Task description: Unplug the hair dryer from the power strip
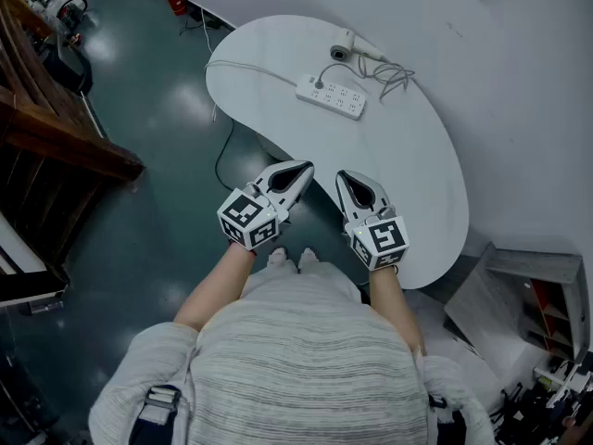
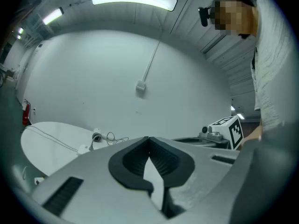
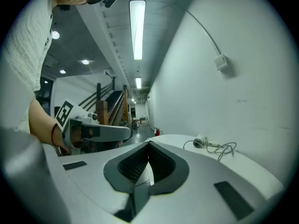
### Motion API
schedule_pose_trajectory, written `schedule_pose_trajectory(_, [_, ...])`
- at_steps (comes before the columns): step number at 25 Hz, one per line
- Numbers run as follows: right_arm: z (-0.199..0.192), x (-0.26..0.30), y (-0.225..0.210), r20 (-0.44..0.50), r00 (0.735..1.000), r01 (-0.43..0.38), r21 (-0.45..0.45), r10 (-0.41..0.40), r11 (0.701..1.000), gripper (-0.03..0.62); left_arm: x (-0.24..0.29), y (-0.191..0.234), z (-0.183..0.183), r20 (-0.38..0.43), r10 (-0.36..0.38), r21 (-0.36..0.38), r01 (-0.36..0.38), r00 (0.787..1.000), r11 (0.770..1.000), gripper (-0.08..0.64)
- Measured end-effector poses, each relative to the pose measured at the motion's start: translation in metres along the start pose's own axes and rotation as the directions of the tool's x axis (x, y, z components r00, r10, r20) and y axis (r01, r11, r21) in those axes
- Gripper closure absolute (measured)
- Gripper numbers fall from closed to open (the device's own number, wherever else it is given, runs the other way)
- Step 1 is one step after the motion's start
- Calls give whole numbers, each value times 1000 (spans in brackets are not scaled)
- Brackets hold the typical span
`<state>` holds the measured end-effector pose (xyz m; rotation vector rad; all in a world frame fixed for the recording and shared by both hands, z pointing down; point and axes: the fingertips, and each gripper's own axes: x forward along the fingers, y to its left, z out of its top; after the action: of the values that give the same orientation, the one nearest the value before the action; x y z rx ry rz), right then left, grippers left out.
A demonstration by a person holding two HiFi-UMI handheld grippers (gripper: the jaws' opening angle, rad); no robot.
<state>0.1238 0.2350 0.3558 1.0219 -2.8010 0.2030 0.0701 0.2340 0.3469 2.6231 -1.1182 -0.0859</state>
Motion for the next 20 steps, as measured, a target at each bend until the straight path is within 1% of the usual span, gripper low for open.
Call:
schedule_pose_trajectory(9, [1, -3, 1, 6, 1000, -11, -1, 11, 1000, 568, -1, -4, -1, -5, 10, 2, -10, 1000, 1000, 554])
schedule_pose_trajectory(14, [5, -3, 6, 55, 997, -63, 42, 60, 997, 566, -1, -5, -3, -11, 23, 4, -23, 1000, 1000, 554])
schedule_pose_trajectory(16, [4, -2, 6, 57, 996, -69, 58, 66, 996, 566, -1, -5, -4, -17, 30, 7, -30, 999, 1000, 552])
schedule_pose_trajectory(20, [1, -2, 2, 48, 996, -74, 50, 72, 996, 565, 1, -5, -8, -32, 42, 17, -42, 999, 999, 552])
